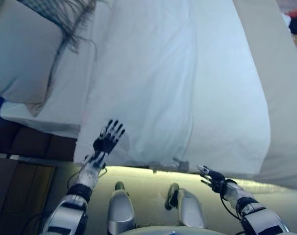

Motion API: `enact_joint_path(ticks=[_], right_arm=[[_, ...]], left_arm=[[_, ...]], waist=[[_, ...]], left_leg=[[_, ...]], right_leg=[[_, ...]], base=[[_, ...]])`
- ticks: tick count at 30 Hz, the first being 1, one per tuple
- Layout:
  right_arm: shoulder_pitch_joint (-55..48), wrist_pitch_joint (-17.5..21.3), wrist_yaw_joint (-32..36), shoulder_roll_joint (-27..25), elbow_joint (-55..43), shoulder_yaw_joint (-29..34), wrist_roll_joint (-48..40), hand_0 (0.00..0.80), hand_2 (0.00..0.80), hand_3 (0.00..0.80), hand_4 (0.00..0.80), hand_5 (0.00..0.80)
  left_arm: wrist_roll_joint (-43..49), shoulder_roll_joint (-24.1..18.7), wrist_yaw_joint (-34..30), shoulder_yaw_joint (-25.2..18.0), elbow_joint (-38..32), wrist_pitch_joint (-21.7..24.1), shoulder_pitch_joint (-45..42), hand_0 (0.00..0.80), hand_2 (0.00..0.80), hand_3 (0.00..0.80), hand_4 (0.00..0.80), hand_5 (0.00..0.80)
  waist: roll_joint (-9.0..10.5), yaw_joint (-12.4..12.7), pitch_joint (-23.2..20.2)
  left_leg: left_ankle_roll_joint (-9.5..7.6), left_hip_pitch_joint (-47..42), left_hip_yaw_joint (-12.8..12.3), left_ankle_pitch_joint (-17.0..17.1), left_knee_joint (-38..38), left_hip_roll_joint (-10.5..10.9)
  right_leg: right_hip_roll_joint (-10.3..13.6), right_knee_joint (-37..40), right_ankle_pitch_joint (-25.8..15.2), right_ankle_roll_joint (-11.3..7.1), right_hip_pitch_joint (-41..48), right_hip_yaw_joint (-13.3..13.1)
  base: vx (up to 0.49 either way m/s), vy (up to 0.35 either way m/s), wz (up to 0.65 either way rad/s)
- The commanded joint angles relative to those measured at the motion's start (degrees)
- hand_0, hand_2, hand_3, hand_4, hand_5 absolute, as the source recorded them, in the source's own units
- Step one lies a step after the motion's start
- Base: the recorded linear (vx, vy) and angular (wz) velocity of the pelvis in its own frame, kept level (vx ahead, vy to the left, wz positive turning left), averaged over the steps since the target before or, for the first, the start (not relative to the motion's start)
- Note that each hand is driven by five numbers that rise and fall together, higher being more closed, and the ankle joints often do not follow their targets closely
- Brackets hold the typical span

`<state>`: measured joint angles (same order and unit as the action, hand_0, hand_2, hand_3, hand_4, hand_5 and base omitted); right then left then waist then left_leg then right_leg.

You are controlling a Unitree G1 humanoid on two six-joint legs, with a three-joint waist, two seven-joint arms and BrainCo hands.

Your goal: Make the bed neatly

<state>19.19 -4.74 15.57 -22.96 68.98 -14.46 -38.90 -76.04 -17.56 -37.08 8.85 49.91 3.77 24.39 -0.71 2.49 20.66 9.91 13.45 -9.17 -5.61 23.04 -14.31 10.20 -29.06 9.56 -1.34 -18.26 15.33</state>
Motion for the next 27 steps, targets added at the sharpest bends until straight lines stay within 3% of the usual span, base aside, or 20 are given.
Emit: enact_joint_path(ticks=[1,6,9,13,21,27], right_arm=[[3.11,-0.22,-0.31,0.31,-0.62,-1.97,-0.53,0.000,0.000,0.000,0.000,0.000],[7.40,-1.77,-1.07,-0.77,-1.00,-2.48,-3.12,0.000,0.000,0.000,0.000,0.000],[9.35,-1.87,-0.66,-1.77,-1.37,-2.38,-3.53,0.000,0.000,0.000,0.000,0.000],[10.69,-2.03,-0.45,-2.93,-1.80,-1.96,-4.08,0.000,0.000,0.000,0.000,0.000],[12.55,-0.99,1.57,-4.75,-2.36,-1.81,-6.22,0.000,0.000,0.000,0.000,0.000],[12.77,-0.19,2.00,-6.17,-4.11,-2.00,-7.89,0.000,0.000,0.000,0.000,0.000]], left_arm=[[-5.53,0.52,-0.66,0.13,-7.00,2.35,3.52,0.000,0.000,0.000,0.000,0.000],[-9.06,-1.39,0.61,-0.06,-6.39,3.20,9.15,0.000,0.000,0.000,0.000,0.000],[-13.09,-2.44,0.05,-1.02,-5.48,5.31,12.40,0.000,0.000,0.000,0.000,0.000],[-17.66,-3.33,-0.42,-2.71,-4.32,9.93,15.82,0.000,0.000,0.000,0.000,0.000],[-23.61,-6.05,4.57,-4.46,1.51,15.78,22.30,0.000,0.000,0.000,0.000,0.000],[-27.75,-9.44,8.47,-6.40,7.68,14.79,24.90,0.000,0.000,0.000,0.000,0.000]], waist=[[0.53,-1.66,1.34],[1.17,-2.90,3.18],[2.22,-3.53,4.15],[3.56,-3.59,4.86],[5.66,-3.21,5.83],[7.19,-3.11,6.16]], left_leg=[[-1.16,9.18,1.80,7.96,5.18,0.80],[-2.20,15.08,1.06,4.94,10.81,0.14],[-2.96,19.27,1.11,-1.93,16.43,0.42],[-3.79,25.14,1.51,-6.06,21.98,0.64],[-3.96,34.71,4.16,-9.43,29.26,0.68],[-4.42,40.06,6.02,-10.95,33.65,0.68]], right_leg=[[-0.03,1.68,-1.75,-0.49,1.78,-1.42],[1.50,-4.77,-0.75,-0.51,-5.50,-3.19],[3.41,-12.40,2.13,-1.64,-11.74,-4.98],[5.04,-20.03,4.32,-2.30,-19.27,-5.92],[6.17,-28.96,6.41,-2.72,-29.93,-5.79],[5.91,-32.70,7.22,-2.67,-34.88,-5.24]], base=[[-0.122,0.111,-0.24],[-0.123,0.097,-0.18],[-0.059,0.124,-0.09],[-0.107,0.079,0.00],[-0.097,0.015,0.08],[-0.038,0.000,-0.01]])
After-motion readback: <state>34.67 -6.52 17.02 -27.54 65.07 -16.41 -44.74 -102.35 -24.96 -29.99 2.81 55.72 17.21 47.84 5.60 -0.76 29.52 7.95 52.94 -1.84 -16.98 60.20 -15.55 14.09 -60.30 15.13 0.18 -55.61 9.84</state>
